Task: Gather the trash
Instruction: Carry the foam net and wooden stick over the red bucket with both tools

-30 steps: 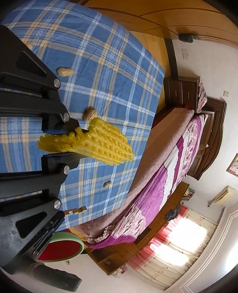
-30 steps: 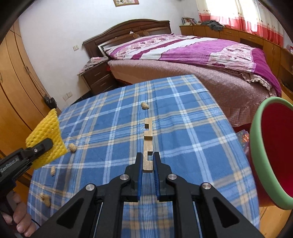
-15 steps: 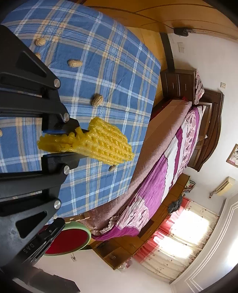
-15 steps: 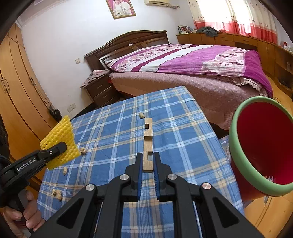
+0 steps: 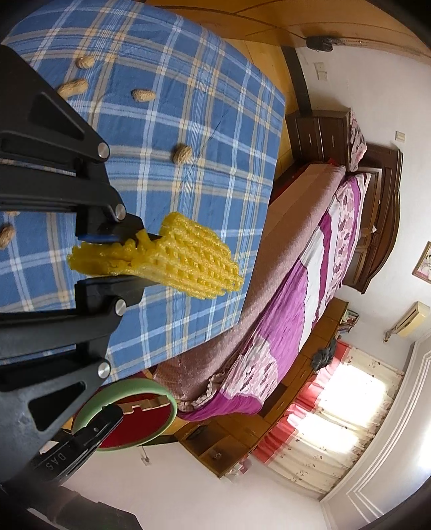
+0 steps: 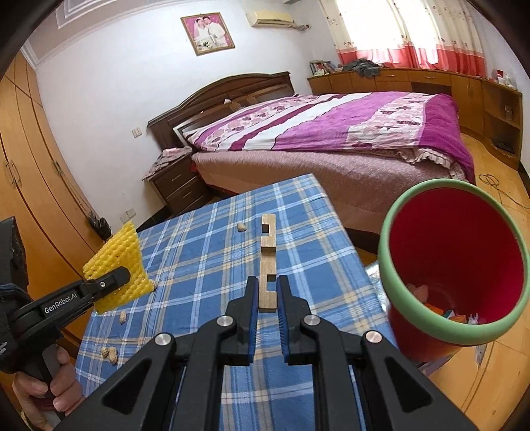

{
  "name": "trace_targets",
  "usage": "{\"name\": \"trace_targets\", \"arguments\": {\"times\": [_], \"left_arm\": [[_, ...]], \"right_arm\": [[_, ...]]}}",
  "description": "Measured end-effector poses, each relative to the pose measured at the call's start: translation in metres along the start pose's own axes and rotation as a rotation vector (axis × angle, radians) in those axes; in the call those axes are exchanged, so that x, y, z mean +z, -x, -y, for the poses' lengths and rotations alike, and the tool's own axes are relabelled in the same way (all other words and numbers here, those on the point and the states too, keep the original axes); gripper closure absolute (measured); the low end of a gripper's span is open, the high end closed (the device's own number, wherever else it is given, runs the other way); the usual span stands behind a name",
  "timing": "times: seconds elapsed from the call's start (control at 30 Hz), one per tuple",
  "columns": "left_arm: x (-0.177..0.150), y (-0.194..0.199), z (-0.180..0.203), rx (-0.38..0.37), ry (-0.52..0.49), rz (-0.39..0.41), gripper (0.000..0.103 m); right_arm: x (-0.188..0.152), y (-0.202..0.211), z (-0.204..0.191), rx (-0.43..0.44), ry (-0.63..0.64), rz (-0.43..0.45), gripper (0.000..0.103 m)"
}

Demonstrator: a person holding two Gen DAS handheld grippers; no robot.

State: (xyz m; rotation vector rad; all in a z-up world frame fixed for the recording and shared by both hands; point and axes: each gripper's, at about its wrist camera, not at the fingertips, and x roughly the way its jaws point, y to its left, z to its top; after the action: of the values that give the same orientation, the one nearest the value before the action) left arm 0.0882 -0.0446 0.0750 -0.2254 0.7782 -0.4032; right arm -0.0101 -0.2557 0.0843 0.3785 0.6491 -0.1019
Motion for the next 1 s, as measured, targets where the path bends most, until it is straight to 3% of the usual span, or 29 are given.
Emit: {"name": "trace_targets", "arguments": {"times": [1.0], "left_arm": [[-0.018,-0.023,0.096,-0.155,-0.111,-0.123,0.089]], "right_arm": [[-0.004,0.061,0.097,-0.076,-0.169,0.127,0.090]]}}
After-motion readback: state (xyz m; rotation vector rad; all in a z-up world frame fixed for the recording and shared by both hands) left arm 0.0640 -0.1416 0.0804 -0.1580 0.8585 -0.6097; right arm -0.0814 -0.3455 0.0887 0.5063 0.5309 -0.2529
